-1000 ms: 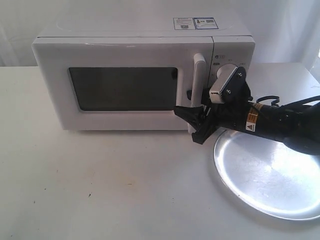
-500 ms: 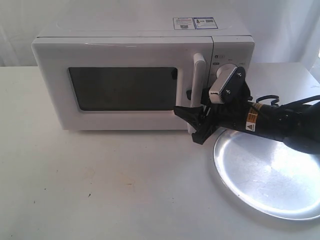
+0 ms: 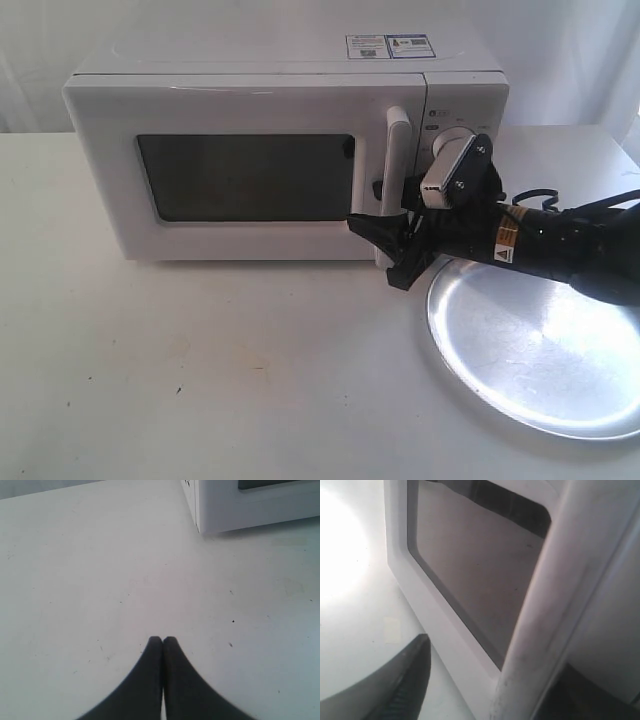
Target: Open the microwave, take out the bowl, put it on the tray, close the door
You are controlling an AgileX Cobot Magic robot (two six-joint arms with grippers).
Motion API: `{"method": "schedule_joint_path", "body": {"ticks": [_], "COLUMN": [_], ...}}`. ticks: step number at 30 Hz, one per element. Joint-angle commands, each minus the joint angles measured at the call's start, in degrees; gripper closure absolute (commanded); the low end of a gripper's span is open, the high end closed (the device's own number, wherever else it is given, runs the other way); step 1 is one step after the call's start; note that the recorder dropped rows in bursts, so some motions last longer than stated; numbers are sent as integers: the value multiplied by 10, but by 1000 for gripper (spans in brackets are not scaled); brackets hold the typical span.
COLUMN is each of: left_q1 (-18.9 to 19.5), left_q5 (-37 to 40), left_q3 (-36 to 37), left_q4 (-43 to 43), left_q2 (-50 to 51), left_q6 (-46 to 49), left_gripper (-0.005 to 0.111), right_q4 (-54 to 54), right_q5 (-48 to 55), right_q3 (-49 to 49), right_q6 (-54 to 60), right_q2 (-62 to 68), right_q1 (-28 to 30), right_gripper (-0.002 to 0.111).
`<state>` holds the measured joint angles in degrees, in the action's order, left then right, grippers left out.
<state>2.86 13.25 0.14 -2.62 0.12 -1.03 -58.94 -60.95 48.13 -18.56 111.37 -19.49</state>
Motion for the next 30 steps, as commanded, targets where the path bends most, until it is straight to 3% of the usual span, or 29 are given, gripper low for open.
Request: {"method": "schedule_joint_path", "body": {"ticks": [1, 13, 24, 30], "left_q1": [-2, -2, -2, -2], "left_q5": [1, 1, 1, 1], "left_q3": [-1, -1, -1, -1], "left_q4": [4, 4, 4, 4], "left_q2": [-1, -1, -1, -1], "left_q6": [-2, -2, -2, -2], "left_gripper": [107, 107, 107, 107], "right_q4": [-162, -232, -219, -220], "right_q5": [-90, -90, -90, -26], "right_q3": [20, 20, 18, 18], "right_q6": [31, 2, -28, -51], "right_q2": [-10, -53, -80, -80], "right_q1": [-28, -28, -28, -28], "right_gripper": [108, 108, 107, 85]}}
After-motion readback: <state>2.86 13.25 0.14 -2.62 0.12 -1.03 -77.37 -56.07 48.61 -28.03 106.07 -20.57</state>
